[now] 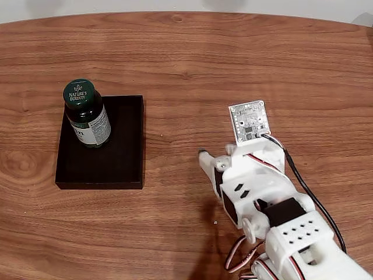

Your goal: Pick up the pill bottle and place it in the black box.

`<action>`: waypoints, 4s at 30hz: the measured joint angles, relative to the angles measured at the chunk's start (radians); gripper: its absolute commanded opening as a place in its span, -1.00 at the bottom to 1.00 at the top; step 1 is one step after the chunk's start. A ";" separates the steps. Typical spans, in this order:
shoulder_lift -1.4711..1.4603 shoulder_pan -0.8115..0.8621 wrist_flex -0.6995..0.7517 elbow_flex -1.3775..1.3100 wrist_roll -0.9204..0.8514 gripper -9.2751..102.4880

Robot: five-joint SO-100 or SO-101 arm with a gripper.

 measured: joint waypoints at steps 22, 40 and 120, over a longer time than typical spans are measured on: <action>0.469 0.043 0.839 0.014 -0.172 -0.83; 0.649 0.189 1.046 0.012 -0.267 -0.83; 0.660 0.262 1.077 0.012 -0.130 -0.82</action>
